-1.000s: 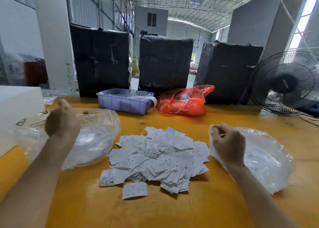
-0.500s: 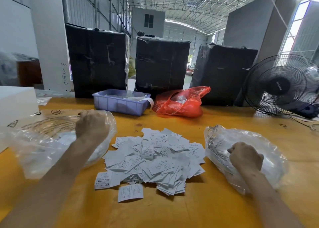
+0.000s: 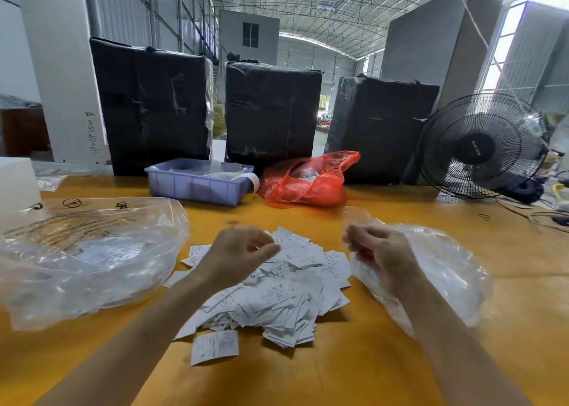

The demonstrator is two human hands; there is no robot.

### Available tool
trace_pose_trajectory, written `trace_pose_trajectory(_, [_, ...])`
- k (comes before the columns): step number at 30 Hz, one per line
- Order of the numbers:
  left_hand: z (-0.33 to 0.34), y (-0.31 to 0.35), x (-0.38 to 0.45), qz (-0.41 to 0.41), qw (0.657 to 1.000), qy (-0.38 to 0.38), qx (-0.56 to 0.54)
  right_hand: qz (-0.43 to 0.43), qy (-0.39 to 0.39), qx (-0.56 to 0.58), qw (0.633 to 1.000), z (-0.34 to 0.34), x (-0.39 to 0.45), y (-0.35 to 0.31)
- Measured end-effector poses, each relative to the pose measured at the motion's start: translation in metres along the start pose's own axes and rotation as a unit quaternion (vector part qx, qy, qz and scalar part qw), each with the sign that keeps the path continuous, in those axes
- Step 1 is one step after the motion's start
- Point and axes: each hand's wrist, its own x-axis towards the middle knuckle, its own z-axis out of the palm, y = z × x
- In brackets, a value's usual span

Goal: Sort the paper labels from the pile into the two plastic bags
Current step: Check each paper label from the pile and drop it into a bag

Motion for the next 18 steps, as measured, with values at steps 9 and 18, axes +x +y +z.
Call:
trace_pose_trajectory(9, [0.008,0.007,-0.002,-0.164,0.944,-0.085,-0.274,0.043,-0.289,-0.086,0.953,0.061,-0.025,0.013])
trace_pose_trajectory(18, [-0.003,-0.011,0.001,-0.227,0.929,-0.07,-0.284,0.104,-0.156,-0.026,0.982,0.061,-0.021,0.017])
